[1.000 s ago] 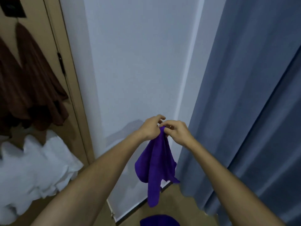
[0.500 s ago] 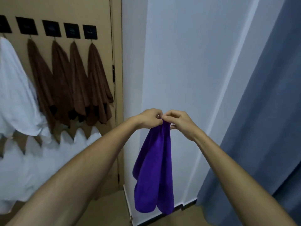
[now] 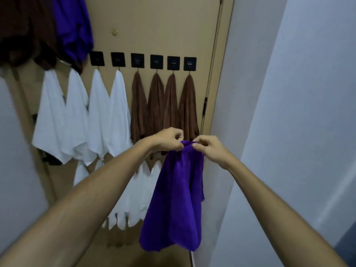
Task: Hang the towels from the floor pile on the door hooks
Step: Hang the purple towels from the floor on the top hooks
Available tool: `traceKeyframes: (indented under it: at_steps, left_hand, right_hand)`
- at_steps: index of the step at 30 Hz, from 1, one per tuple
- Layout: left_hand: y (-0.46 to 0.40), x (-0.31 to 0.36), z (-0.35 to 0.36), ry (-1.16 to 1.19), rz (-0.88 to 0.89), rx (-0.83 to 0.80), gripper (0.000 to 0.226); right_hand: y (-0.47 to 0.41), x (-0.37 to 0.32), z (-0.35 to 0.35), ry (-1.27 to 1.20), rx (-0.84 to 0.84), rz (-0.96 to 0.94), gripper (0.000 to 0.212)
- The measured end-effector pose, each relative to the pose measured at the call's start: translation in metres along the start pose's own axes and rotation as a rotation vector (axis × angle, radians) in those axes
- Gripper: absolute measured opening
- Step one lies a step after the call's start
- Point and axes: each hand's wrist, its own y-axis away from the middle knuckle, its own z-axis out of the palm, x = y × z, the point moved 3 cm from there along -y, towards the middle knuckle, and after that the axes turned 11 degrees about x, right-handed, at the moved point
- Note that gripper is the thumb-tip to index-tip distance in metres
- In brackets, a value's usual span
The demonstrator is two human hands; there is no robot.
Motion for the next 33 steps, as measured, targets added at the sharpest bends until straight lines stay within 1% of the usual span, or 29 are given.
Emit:
traceKeyframes:
  at_steps: [3,4,7,9,11,13,15,18,20,23,26,28,29,33]
  left_hand:
    - [-0.002,-0.029,-0.026,0.019,-0.048,-0.124,0.008]
    - [-0.003,-0.039,-0.035,0.023,-0.055,-0.126,0.009]
    - [-0.008,-0.064,-0.064,0.028,-0.039,-0.084,0.010]
    - [-0.009,-0.078,-0.080,0.028,-0.033,-0.100,0.011]
    - [-0.015,-0.090,-0.096,0.072,-0.019,-0.051,0.012]
    - [-0.022,-0.099,-0.109,0.108,0.005,-0.004,0.012]
    - [-0.029,-0.106,-0.119,0.087,0.038,0.033,0.012]
    - [-0.037,-0.118,-0.135,0.087,0.049,0.076,0.013]
    - [-0.039,-0.131,-0.144,0.083,0.023,0.033,0.017]
    - [-0.039,-0.155,-0.152,0.036,-0.011,-0.067,0.020]
    - [-0.044,-0.168,-0.160,0.100,-0.006,-0.024,0.020]
    - [-0.051,-0.169,-0.165,0.135,0.006,-0.001,0.020]
    - [-0.056,-0.168,-0.169,0.139,0.008,0.001,0.020]
    - [-0.079,-0.161,-0.195,0.124,0.018,0.016,0.023]
  right_hand:
    - [-0.024,-0.021,0.032,0.117,-0.088,-0.063,0.013]
    - [-0.032,-0.025,0.041,0.134,-0.095,-0.057,0.014]
    - [-0.050,-0.039,0.061,0.113,-0.052,-0.057,0.016]
    - [-0.062,-0.044,0.075,0.110,-0.053,-0.055,0.017]
    - [-0.074,-0.050,0.090,0.089,-0.067,-0.055,0.017]
    - [-0.082,-0.060,0.107,0.007,-0.097,-0.045,0.017]
    - [-0.088,-0.074,0.124,-0.127,-0.104,-0.049,0.019]
    - [-0.100,-0.091,0.142,-0.156,-0.026,-0.091,0.015]
    - [-0.111,-0.094,0.149,-0.136,0.036,-0.107,0.020]
    - [-0.126,-0.093,0.158,-0.126,0.053,-0.060,0.026]
    - [-0.135,-0.098,0.171,-0.182,-0.062,-0.011,0.021]
    - [-0.142,-0.106,0.180,-0.224,-0.139,-0.016,0.018]
    - [-0.148,-0.110,0.181,-0.229,-0.142,-0.030,0.018]
    - [-0.179,-0.122,0.175,-0.182,-0.068,-0.086,0.019]
